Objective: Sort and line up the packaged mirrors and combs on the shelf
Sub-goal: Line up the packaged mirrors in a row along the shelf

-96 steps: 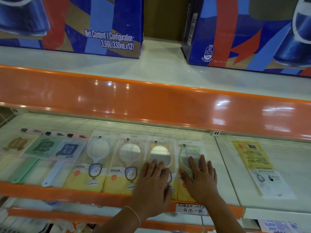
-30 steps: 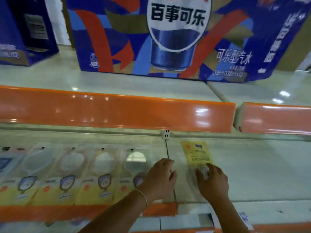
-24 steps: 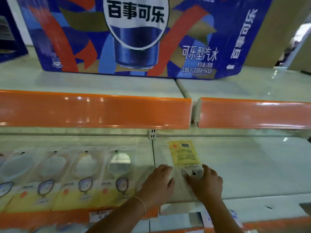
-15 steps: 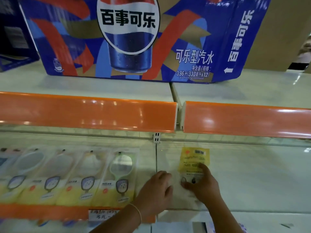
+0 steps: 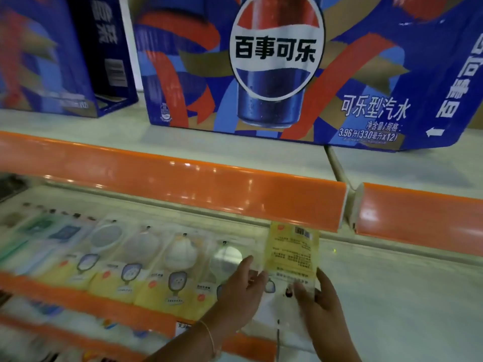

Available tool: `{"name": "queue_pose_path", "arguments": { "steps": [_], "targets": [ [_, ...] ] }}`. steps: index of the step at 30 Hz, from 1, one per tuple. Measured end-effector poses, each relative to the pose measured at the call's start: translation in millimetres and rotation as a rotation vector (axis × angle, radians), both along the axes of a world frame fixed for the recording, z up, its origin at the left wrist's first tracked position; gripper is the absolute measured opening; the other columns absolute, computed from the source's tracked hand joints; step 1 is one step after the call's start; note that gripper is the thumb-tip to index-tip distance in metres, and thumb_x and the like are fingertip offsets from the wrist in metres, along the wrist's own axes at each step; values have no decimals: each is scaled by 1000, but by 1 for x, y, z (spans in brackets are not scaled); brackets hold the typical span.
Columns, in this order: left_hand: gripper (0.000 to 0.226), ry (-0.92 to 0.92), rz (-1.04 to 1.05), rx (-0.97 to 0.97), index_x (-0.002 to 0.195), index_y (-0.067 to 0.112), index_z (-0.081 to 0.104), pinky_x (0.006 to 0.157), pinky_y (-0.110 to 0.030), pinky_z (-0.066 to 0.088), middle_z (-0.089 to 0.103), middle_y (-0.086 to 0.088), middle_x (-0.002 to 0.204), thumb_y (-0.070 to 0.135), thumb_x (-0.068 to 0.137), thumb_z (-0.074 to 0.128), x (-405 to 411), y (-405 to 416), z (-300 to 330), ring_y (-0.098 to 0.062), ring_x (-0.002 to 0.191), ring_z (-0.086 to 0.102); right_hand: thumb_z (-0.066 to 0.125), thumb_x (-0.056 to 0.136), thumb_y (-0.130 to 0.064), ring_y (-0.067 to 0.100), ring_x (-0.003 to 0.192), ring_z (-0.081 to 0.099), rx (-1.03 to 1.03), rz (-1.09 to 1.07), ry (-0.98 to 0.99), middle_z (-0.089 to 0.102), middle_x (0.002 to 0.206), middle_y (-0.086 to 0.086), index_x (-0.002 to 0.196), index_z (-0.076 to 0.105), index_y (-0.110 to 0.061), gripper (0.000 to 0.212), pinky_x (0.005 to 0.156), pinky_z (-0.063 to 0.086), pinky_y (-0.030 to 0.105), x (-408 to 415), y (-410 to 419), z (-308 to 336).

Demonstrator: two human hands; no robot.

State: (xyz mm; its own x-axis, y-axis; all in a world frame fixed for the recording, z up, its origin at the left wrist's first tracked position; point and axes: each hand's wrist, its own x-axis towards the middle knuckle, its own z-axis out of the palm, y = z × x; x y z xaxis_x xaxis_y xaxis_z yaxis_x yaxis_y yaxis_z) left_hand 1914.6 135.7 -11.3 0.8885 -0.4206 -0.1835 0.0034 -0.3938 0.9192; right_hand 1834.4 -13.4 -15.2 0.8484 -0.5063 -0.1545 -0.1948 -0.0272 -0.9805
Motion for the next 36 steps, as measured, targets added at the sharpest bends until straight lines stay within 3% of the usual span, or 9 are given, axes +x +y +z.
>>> {"name": "queue_pose_path", "arguments": {
  "steps": [7, 10, 13, 18, 22, 27, 32, 34, 36],
  "targets": [
    [16, 314, 323, -276, 85, 13, 71, 79, -42, 53, 72, -8, 91, 28, 86, 65, 26, 53, 10, -25, 83, 68, 70, 85, -17, 21, 72, 69, 19, 225, 54, 76, 82, 3, 103, 69, -20, 18, 66, 49, 27, 16, 65, 14],
    [16, 347, 366, -279, 88, 9, 71, 63, -33, 52, 64, -12, 84, 24, 86, 64, 33, 80, 10, -25, 70, 59, 70, 85, -28, 13, 74, 71, 37, 187, 149, 76, 78, -1, 99, 70, -22, 14, 70, 53, 26, 27, 88, 11],
    [15, 395, 400, -302, 86, 0, 66, 44, -20, 41, 59, -14, 77, 13, 90, 59, 41, 102, 13, -22, 64, 50, 70, 84, -36, 23, 83, 72, 106, 161, 214, 76, 82, 5, 93, 74, -19, 20, 91, 53, 46, 36, 106, 9],
    [18, 398, 334, -306, 79, 6, 69, 61, -33, 49, 72, -12, 78, 12, 91, 57, 57, 133, 25, -28, 67, 66, 70, 85, -22, 36, 86, 71, 252, 220, 226, 74, 90, 18, 84, 77, -5, 19, 88, 54, 52, 47, 129, 21],
    [30, 374, 247, -163, 73, 16, 55, 58, -29, 42, 54, -6, 67, 31, 98, 47, 68, 160, 35, -23, 61, 53, 68, 87, -19, 36, 84, 71, 222, 149, 183, 74, 89, 19, 88, 76, -6, 15, 85, 55, 50, 55, 140, 27],
    [20, 340, 90, -126, 81, 26, 62, 61, -34, 49, 60, -10, 84, 26, 98, 51, 78, 194, 45, -23, 71, 56, 73, 80, -6, 21, 49, 45, 114, 161, 122, 57, 67, 19, 92, 74, -11, 13, 48, 38, 28, 64, 147, 39],
    [23, 367, 106, -206, 78, 22, 75, 60, -34, 45, 66, -12, 87, 19, 93, 58, 89, 209, 43, -22, 69, 54, 74, 75, 5, 22, 43, 44, 11, 167, -7, 66, 67, 18, 82, 73, -1, 9, 43, 37, 27, 63, 153, 46],
    [15, 491, 162, -303, 96, 10, 70, 54, -34, 43, 61, -15, 83, 21, 90, 63, 90, 212, 44, -24, 57, 51, 76, 70, 8, 24, 43, 50, 43, 154, -92, 61, 62, 23, 74, 72, 4, 7, 42, 41, 26, 62, 157, 44],
    [40, 684, 118, -458, 111, 6, 63, 52, -37, 47, 61, -17, 79, 27, 79, 76, 92, 215, 45, -27, 56, 53, 81, 61, 0, 32, 49, 62, 185, 132, -227, 65, 69, 29, 66, 68, 15, 20, 43, 49, 27, 64, 160, 36]
  ]
}}
